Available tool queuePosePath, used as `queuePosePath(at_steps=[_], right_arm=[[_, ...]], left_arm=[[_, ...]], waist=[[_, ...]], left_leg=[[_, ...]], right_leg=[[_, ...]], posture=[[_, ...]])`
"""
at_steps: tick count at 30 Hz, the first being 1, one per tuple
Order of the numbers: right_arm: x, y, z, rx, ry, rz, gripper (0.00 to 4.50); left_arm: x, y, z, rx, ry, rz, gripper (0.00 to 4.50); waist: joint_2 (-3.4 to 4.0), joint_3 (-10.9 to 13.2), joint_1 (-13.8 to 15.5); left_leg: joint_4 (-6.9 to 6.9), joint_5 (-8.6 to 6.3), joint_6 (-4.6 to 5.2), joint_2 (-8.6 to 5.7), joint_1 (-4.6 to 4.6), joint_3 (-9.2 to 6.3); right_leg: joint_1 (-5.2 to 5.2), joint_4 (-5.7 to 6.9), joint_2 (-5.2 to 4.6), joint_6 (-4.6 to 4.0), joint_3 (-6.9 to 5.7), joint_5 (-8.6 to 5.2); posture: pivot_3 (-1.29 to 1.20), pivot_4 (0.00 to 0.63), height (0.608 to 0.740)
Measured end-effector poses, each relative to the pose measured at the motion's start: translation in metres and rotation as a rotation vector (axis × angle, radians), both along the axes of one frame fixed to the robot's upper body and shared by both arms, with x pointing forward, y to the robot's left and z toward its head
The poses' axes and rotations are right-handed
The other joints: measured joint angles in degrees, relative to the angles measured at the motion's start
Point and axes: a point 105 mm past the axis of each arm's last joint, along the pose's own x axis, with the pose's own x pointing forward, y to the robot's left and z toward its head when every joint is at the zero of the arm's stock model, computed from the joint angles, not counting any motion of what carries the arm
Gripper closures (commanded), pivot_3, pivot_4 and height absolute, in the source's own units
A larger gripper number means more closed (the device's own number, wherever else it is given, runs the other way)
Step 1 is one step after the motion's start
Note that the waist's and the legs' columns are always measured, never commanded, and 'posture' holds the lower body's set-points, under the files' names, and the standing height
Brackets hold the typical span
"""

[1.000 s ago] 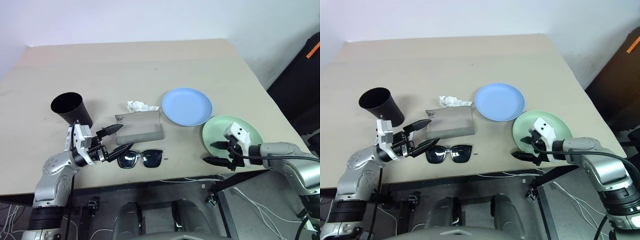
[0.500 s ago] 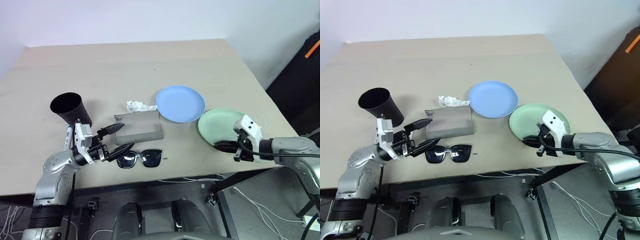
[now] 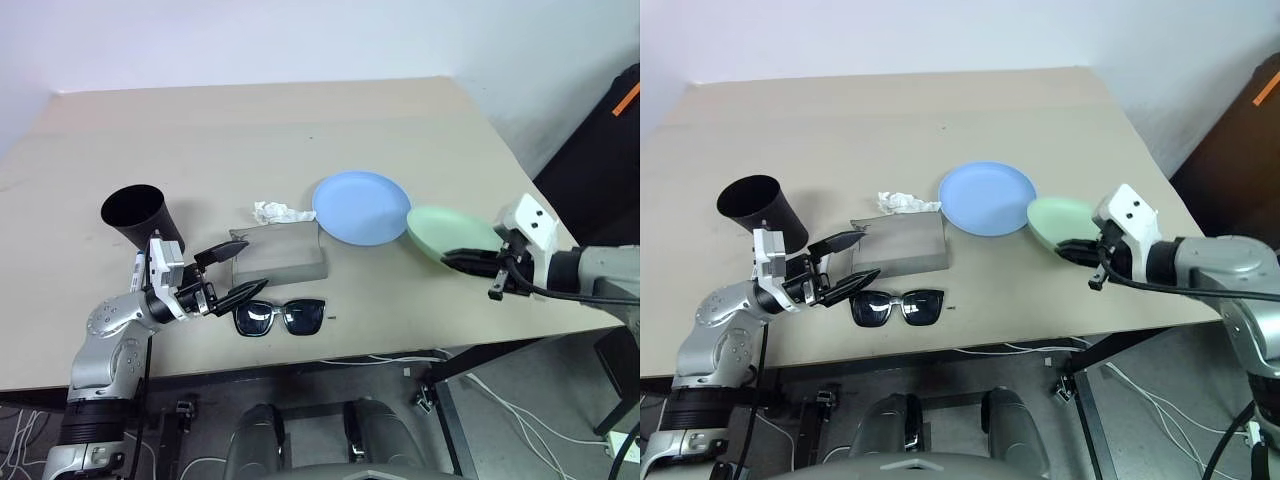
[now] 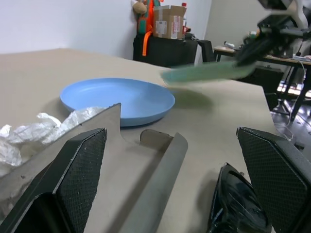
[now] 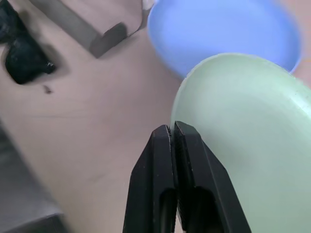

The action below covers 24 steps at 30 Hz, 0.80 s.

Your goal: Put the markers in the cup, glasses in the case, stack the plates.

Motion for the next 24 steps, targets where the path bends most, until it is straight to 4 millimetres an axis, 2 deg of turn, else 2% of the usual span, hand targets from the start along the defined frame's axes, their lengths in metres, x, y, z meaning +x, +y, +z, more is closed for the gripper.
queuePosePath(at_steps=[4, 6, 13, 19, 24], right_arm=[[0.011, 0.025, 0.019, -0.019, -0.124, 0.111, 4.47], [0.022, 0.036, 0.02, -0.008, -0.154, 0.151, 4.47], [0.056, 0.063, -0.018, 0.012, -0.119, 0.223, 4.47], [0.074, 0.082, -0.029, 0.039, -0.147, 0.255, 4.47], [0.081, 0.096, -0.036, 0.045, -0.162, 0.283, 4.47]], left_arm=[[0.001, 0.001, 0.001, 0.001, -0.002, 0.009, 0.0], [0.001, 0.002, 0.0, -0.001, -0.001, 0.019, 0.0], [-0.003, 0.003, -0.003, -0.006, 0.003, 0.054, 0.0], [-0.007, 0.004, -0.006, -0.006, 0.005, 0.077, 0.0], [-0.009, 0.004, -0.004, -0.005, -0.004, 0.09, 0.0]], waist=[[0.0, 0.0, -0.1], [0.0, 0.0, -0.1], [0.02, 0.0, 0.3], [0.04, 0.0, 0.2], [0.04, 0.0, 0.1]], left_leg=[[-0.05, 0.0, 0.0, 0.01, -0.02, 0.02], [-0.01, 0.0, 0.0, 0.01, -0.02, 0.04], [0.0, 0.0, 0.02, 0.0, -0.13, 0.17], [0.04, 0.01, 0.02, 0.01, -0.1, 0.16], [0.12, 0.01, 0.02, 0.01, -0.08, 0.17]], right_leg=[[-0.05, 0.0, 0.03, 0.0, 0.01, 0.0], [-0.04, 0.01, 0.03, 0.0, 0.02, 0.0], [-0.1, 0.02, 0.02, 0.02, 0.01, 0.01], [-0.12, 0.16, 0.05, 0.03, 0.01, 0.02], [-0.11, 0.25, 0.04, 0.03, 0.01, 0.02]], posture=[[0.0, 0.15, 0.726], [0.0, 0.15, 0.726], [0.0, 0.15, 0.726], [0.0, 0.15, 0.726], [0.0, 0.15, 0.726]])
